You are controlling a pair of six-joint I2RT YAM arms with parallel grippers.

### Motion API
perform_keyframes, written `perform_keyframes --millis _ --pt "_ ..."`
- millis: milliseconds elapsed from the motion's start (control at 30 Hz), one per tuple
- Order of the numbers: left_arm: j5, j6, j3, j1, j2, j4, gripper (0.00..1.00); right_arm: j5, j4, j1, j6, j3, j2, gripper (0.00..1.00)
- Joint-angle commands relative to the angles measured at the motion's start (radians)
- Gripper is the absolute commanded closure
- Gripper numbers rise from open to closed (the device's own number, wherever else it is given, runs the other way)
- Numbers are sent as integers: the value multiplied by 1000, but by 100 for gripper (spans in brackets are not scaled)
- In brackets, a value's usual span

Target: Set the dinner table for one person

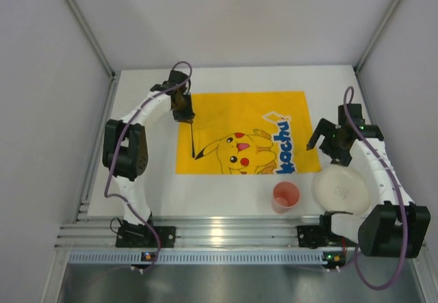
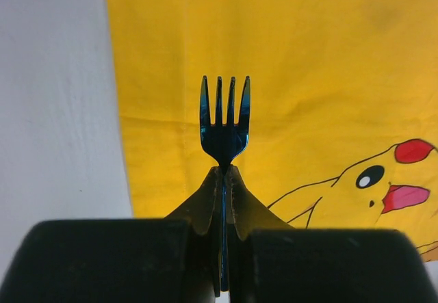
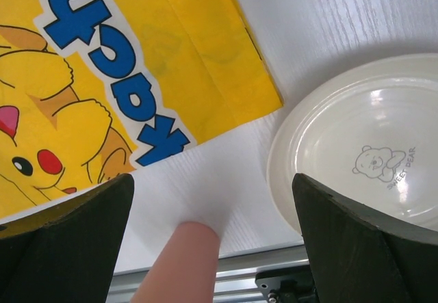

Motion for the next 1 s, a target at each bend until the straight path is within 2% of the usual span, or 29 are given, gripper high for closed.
perform_keyframes --millis 0,233,433,500,533,567,667,733,800,867,900,967 --pt "-31 47 -49 -57 4 -35 100 -11 24 -14 -24 69 30 0" --pt "-63 29 -98 -57 12 35 100 -35 30 -9 -24 75 60 0" --pt "-132 18 -57 -57 32 31 100 -38 41 3 -29 55 59 0" --pt "-141 18 -40 -57 37 26 83 -41 45 8 -28 47 66 0" --pt "-147 15 -38 -57 37 22 71 -43 48 9 -28 46 68 0" --pt "-158 15 -38 -57 35 15 52 -44 51 11 -28 46 74 0" --pt "-199 3 -50 -56 -8 -3 36 -49 54 17 -31 50 88 0" --pt "-242 -14 -66 -45 -72 -23 30 -55 57 21 -29 52 93 0" --pt "-371 -43 -98 -24 -147 -105 27 -63 59 28 -29 56 102 0" --pt "-402 -106 -170 54 -201 -155 28 -69 59 34 -28 62 109 0" --pt "-392 -123 -207 126 -259 -173 33 -72 59 37 -29 64 109 0" --pt "-376 -134 -317 197 -311 -187 34 -77 61 37 -26 67 119 0"
